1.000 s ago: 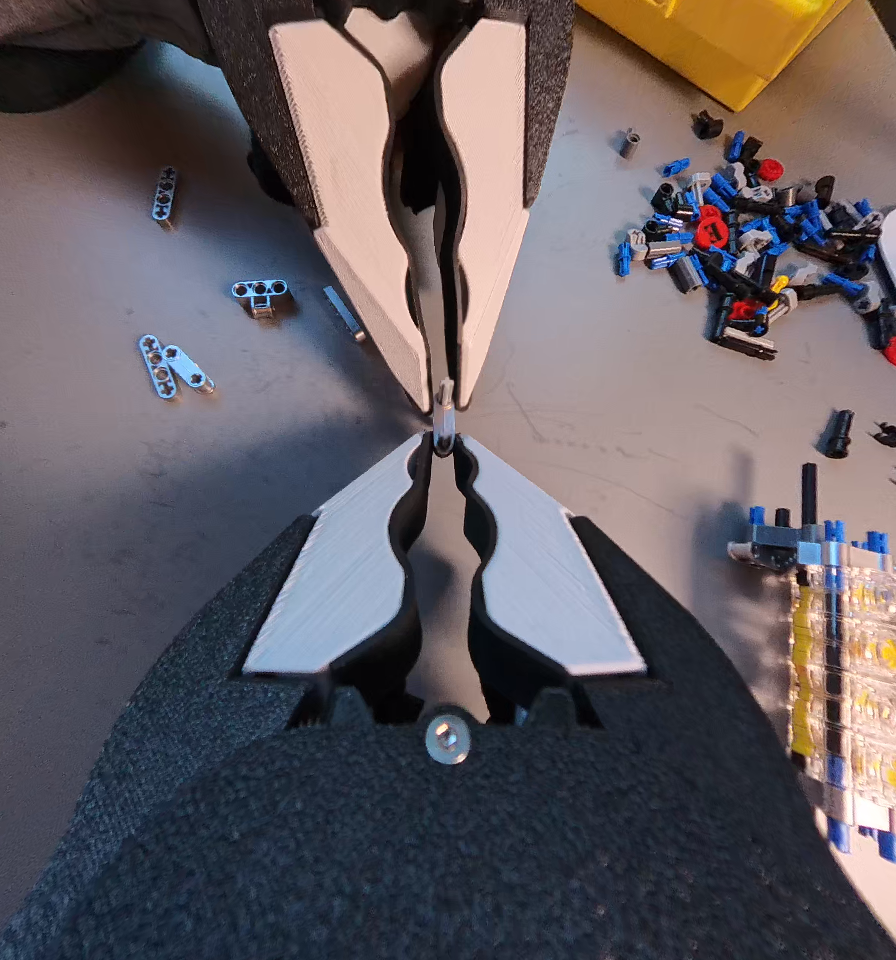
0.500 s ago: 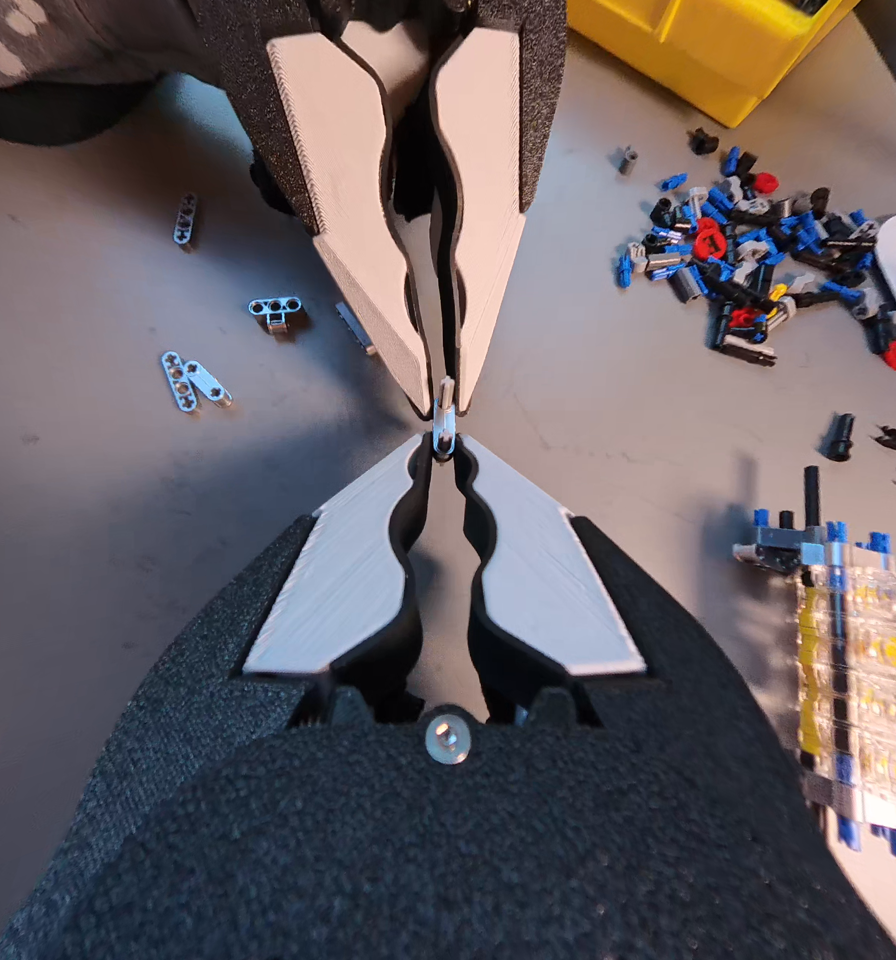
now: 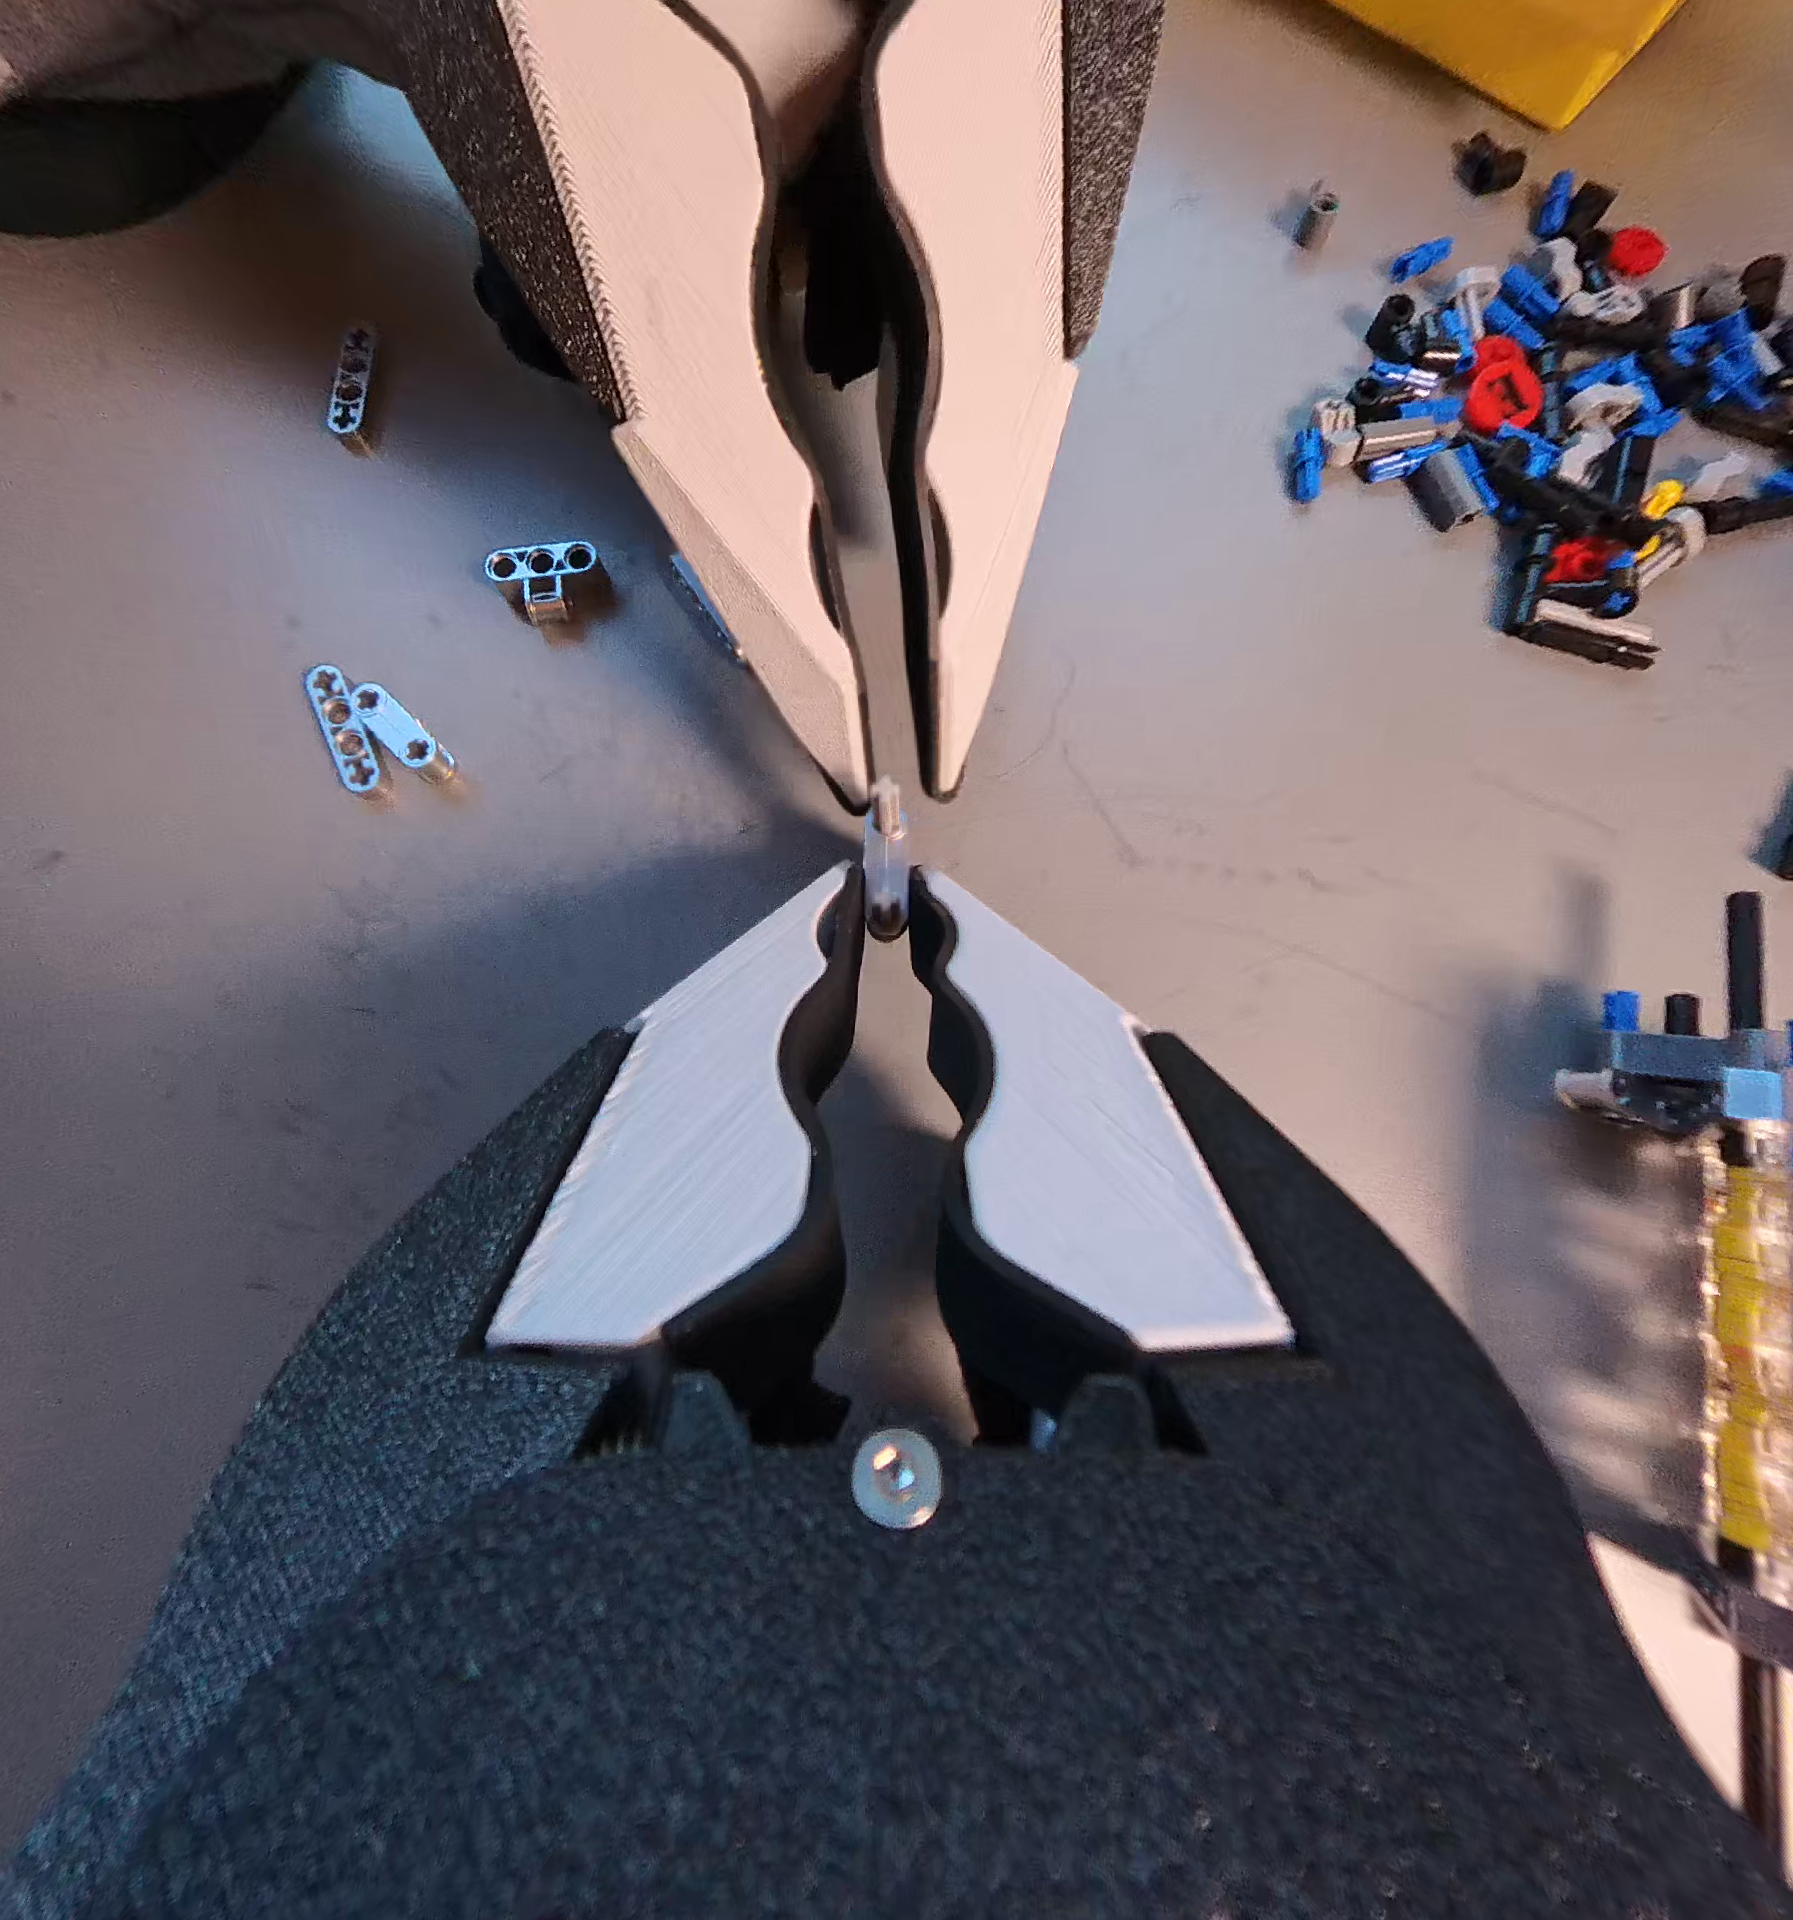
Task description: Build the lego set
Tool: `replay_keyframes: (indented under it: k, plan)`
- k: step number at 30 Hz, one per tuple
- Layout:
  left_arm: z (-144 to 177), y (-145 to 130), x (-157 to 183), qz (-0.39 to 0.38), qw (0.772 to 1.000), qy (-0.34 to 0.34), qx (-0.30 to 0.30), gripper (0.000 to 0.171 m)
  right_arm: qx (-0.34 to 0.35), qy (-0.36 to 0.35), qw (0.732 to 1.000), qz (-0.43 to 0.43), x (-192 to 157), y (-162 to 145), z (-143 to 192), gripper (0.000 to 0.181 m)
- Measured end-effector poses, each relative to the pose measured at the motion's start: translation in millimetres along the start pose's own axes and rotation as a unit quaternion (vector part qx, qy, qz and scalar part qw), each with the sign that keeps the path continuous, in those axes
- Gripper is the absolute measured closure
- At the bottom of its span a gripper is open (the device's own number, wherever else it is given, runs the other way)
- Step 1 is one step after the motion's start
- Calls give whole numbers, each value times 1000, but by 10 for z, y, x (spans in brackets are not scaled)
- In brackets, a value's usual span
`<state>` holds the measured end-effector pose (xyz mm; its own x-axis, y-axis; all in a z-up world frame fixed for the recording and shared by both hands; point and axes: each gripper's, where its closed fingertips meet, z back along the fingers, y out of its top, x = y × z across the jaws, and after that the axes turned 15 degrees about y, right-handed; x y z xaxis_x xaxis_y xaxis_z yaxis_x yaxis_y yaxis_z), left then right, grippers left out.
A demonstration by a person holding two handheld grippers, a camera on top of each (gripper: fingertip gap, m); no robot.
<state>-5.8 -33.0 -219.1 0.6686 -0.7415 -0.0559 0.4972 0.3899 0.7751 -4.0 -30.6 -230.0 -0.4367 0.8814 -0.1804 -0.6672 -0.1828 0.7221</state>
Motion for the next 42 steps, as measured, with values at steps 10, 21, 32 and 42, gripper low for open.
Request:
replay_keyframes:
  k: [10,21,32,42]
  plan:
    - [10,10,30,-7,1000,-4,2,171,-8,-2,1000,-1,-4,-4,-2,177]
    - [-10,22,85,-20,1000,-8,8,166,-12,3,1000,-1,-51,12,-14,177]
    - [79,92,35,23,999,-24,31,171,32,9,999,0,-77,124,69,176]
    - [205,246,109,53,993,-63,82,167,67,56,996,-26,-180,200,61,176]
